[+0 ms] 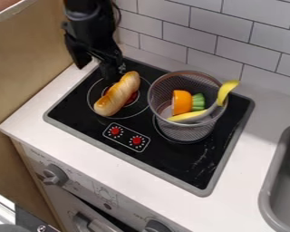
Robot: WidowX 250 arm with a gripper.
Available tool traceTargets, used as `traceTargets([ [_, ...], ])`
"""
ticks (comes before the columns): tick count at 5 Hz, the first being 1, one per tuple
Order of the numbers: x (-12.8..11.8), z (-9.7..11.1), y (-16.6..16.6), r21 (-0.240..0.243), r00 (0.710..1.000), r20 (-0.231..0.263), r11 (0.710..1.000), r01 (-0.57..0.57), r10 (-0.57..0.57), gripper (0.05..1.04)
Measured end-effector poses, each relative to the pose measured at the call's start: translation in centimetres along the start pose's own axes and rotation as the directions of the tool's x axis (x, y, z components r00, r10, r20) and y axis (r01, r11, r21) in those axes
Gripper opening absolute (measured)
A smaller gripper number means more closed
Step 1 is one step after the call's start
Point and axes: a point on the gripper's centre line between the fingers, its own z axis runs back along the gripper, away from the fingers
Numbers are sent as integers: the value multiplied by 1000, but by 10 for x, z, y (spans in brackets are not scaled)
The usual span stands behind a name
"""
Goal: Put the object on the stove in the pot
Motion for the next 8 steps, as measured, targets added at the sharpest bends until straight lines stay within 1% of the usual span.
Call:
traceTargets([
  [1,-1,-7,-2,35,1000,20,999,-3,2,994],
  [2,-5,-17,-4,57,999,34,998,-5,3,994],
  [3,-10,-30,-6,73,998,58,997,-3,-1,994],
  [4,-12,-40,-8,72,997,76,997,-5,-1,994],
  [5,-14,-45,-10,58,998,63,998,-19,16,994],
  [6,-19,-53,-16,20,999,29,999,-33,33,994],
  [8,-21,-59,-17,-21,996,82,999,-45,47,994],
])
